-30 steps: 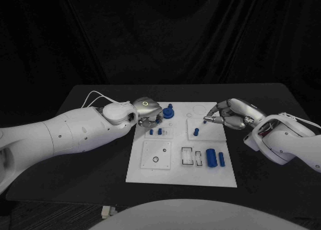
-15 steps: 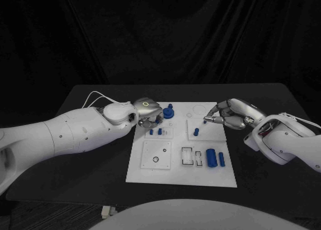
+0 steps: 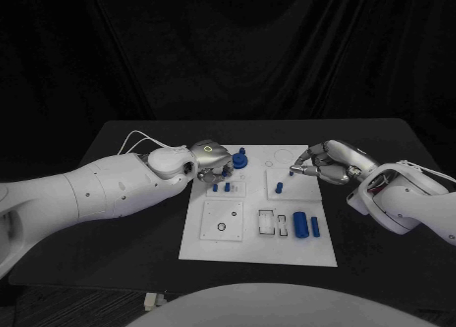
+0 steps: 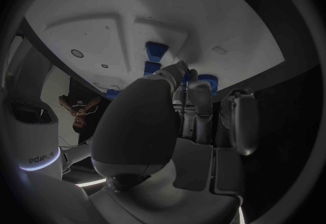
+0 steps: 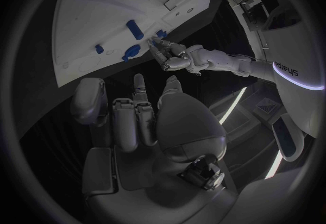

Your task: Assemble the parts on the task board

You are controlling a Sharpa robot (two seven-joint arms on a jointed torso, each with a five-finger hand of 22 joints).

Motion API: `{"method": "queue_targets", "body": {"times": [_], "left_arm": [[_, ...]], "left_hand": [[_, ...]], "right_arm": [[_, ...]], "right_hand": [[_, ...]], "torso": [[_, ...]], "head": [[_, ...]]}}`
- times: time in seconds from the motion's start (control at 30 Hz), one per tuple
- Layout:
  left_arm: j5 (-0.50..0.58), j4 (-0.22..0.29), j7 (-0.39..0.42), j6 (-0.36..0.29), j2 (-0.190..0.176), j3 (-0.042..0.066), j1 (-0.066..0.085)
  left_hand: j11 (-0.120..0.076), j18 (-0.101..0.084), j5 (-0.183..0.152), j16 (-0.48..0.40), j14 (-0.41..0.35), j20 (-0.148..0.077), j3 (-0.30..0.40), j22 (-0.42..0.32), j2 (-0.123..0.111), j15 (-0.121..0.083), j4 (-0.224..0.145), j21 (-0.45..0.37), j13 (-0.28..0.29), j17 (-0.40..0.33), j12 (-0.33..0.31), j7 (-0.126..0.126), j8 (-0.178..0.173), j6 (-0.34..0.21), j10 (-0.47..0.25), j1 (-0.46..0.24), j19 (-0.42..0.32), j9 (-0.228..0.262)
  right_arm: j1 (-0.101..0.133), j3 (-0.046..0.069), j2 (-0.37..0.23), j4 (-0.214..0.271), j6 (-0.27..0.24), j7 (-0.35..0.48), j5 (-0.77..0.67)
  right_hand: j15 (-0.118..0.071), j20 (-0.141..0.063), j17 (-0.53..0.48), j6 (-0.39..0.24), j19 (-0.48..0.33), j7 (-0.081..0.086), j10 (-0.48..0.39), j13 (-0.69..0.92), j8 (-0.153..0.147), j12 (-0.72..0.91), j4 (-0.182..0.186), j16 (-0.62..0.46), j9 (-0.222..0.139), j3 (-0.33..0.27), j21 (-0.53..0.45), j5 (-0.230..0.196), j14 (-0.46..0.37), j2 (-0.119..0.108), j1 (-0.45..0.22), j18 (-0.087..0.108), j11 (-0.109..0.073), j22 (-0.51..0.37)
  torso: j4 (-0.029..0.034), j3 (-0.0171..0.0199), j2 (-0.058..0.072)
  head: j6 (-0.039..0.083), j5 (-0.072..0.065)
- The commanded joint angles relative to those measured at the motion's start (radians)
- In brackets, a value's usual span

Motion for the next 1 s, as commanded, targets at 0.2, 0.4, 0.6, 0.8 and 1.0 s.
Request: {"method": "queue_targets", "body": {"times": [0.2,0.4,0.6,0.8,1.0], "left_arm": [[0.0,0.006,0.019,0.008,0.004,0.0,-0.003],[0.0,0.004,0.016,0.026,0.006,0.0,-0.003],[0.0,0.002,0.007,0.038,0.008,0.0,-0.003],[0.0,0.001,0.003,0.045,0.007,0.0,-0.004],[0.0,0.002,0.005,0.039,0.006,-0.001,-0.004]], "left_hand": [[0.0,-0.007,0.005,-0.02,-0.013,-0.008,0.001,0.191,0.003,-0.001,-0.006,-0.015,0.003,-0.029,0.006,0.002,-0.008,-0.01,0.01,0.006,0.0,-0.002],[0.002,-0.007,0.004,-0.025,-0.017,-0.008,0.001,0.191,0.004,0.0,-0.007,-0.017,0.004,-0.034,0.004,0.002,-0.009,-0.012,0.008,0.005,-0.001,-0.002],[0.003,-0.005,0.001,-0.036,-0.023,-0.007,0.0,0.188,0.004,0.002,-0.009,-0.027,0.003,-0.047,-0.008,0.001,-0.018,-0.026,-0.006,0.001,-0.005,-0.006],[0.008,-0.003,-0.001,-0.05,-0.032,-0.006,-0.001,0.185,-0.007,0.004,-0.006,-0.041,-0.004,-0.064,-0.038,-0.006,-0.031,-0.048,-0.053,-0.012,-0.011,-0.011],[0.011,-0.003,-0.008,-0.051,-0.034,-0.006,-0.003,0.185,-0.013,0.005,-0.003,-0.042,-0.004,-0.066,-0.046,-0.015,-0.037,-0.062,-0.065,-0.02,-0.011,-0.014]], "right_arm": [[-0.003,0.0,-0.001,0.001,0.005,-0.019,-0.002],[-0.003,0.0,0.0,0.001,0.007,-0.021,-0.002],[-0.003,0.0,0.001,0.0,0.008,-0.024,-0.002],[-0.003,0.0,0.001,-0.001,0.01,-0.026,-0.002],[-0.004,0.0,0.001,-0.001,0.011,-0.027,-0.002]], "right_hand": [[-0.008,0.0,0.092,0.001,-0.003,-0.002,0.051,0.188,0.003,-0.002,-0.001,-0.005,0.001,-0.002,-0.007,0.005,0.062,0.004,0.009,0.004,-0.007,0.117],[-0.008,0.0,0.092,0.001,-0.003,-0.002,0.051,0.188,0.003,-0.002,-0.001,-0.005,0.001,-0.002,-0.007,0.005,0.062,0.004,0.009,0.004,-0.007,0.117],[-0.008,0.0,0.093,0.002,-0.003,-0.002,0.051,0.188,0.003,-0.002,-0.001,-0.004,0.001,-0.001,-0.008,0.005,0.062,0.006,0.01,0.004,-0.007,0.116],[-0.008,0.0,0.092,0.002,-0.003,-0.002,0.051,0.187,0.003,-0.002,-0.001,-0.004,0.001,-0.001,-0.008,0.005,0.062,0.006,0.01,0.004,-0.007,0.117],[-0.008,0.0,0.092,0.002,-0.003,-0.002,0.051,0.187,0.003,-0.002,-0.001,-0.004,0.001,-0.001,-0.008,0.005,0.062,0.006,0.01,0.004,-0.007,0.117]], "torso": [[0.0,-0.0002,0.0],[0.0002,-0.0001,0.0],[0.0002,0.0,0.0],[0.0002,0.0,0.0],[0.0001,0.0001,0.0]], "head": [[0.0,0.0],[0.0,0.0],[0.0,-0.001],[0.0,-0.002],[0.0,-0.002]]}}
